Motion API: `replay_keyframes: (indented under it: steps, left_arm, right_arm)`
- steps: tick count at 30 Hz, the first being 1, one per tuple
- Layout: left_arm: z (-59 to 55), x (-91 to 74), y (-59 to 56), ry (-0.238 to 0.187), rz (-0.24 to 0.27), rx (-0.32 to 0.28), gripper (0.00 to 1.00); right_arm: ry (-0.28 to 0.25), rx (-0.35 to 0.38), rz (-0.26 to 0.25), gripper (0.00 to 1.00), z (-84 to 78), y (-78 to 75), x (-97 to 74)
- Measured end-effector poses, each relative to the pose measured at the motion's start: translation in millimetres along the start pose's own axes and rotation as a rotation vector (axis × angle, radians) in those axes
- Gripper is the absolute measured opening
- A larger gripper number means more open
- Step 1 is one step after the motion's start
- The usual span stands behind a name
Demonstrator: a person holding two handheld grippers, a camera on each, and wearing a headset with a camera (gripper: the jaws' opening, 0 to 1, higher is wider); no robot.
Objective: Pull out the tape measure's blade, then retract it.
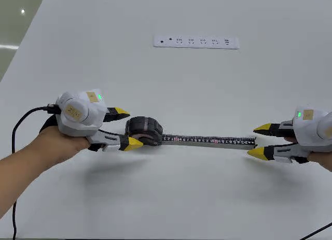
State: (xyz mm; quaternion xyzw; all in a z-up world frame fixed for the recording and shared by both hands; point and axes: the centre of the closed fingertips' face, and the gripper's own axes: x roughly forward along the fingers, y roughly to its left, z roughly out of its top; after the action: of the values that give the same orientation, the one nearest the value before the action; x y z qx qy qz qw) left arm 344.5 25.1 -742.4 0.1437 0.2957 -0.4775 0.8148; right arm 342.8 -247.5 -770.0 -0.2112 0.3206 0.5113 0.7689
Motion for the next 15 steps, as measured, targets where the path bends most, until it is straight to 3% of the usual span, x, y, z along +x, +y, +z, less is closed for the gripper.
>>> replay_keyframes:
  steps: [8, 15]
  left_arm:
    - [-2.9, -8.7, -5.4, -0.020, 0.028, -0.049, 0.58]
    - [-4.5, -20.7, -2.1, -0.052, 0.087, -0.108, 0.63]
  right_arm:
    - [-0.034, 0.029, -0.065, 0.46, 2.4, 3.7, -9.0]
    - [-0.057, 0.044, -0.105, 0.50, 7.6, 12.6, -14.8]
